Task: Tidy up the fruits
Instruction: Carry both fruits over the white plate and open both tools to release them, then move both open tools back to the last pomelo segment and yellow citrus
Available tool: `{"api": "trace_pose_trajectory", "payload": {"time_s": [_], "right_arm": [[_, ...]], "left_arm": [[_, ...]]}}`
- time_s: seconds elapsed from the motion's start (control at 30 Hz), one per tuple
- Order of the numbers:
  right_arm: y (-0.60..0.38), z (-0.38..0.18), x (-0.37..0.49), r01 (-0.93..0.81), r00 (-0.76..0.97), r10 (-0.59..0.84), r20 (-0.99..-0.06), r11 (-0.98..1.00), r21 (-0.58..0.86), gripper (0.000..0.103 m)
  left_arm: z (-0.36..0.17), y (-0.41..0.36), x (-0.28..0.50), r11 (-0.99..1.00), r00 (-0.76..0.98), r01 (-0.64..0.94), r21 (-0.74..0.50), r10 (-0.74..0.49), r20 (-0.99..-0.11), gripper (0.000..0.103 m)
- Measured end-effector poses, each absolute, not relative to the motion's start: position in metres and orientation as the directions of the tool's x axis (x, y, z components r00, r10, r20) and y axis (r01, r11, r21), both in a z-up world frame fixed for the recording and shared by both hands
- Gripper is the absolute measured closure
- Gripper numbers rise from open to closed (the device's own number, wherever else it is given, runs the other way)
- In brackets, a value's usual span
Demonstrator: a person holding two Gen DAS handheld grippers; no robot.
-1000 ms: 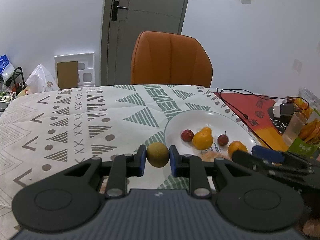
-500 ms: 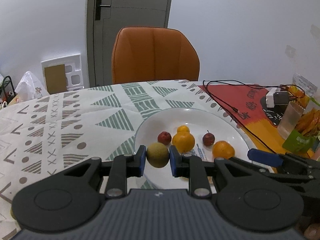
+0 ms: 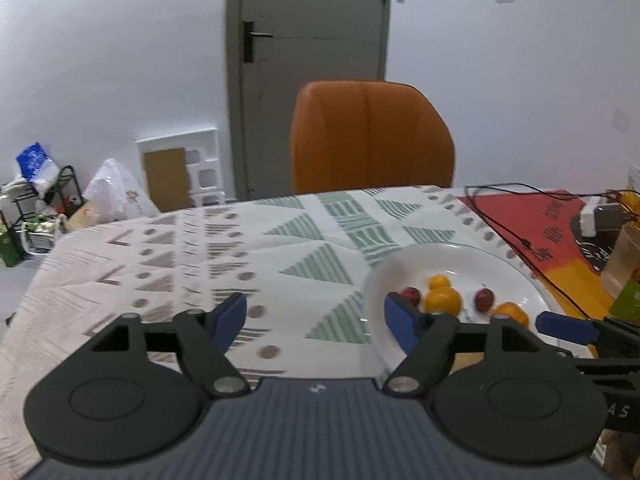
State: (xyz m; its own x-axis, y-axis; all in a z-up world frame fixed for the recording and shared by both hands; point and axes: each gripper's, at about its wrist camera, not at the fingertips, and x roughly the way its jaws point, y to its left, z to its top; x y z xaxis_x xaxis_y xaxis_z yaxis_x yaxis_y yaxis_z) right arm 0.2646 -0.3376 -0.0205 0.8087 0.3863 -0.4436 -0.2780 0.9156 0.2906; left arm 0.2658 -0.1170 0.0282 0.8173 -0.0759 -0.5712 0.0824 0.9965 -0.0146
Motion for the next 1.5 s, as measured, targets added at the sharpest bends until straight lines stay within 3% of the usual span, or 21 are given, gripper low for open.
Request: {"api": "trace_pose_trajectory", "payload": {"time_s": [0.33, 0.63, 1.5], "right_arm": [[-0.305, -0.006, 0.26, -0.329, 0.796, 0.427, -0.429, 0.9, 0.286, 0.013], [-0.274, 0.002, 0.257, -0.388, 0.773, 0.472, -0.424, 0.88, 0.272, 0.002], [-0.205, -0.012, 0.262, -0.49, 0.682, 0.532, -0.503, 0.842, 0.225, 0.001]], "left_arm": [[0.044, -0.067, 0.248, 0.999, 0.837, -0.034, -0.01, 0.023, -0.546, 0.022], [0.047, -0.026, 0.233, 0.995, 0.832, -0.094, -0.043, 0.055, -0.551, 0.013], [0.009, 0.03, 0.206, 0.986, 0.786, -0.141, -0.089, 0.057, -0.616, 0.014]]}}
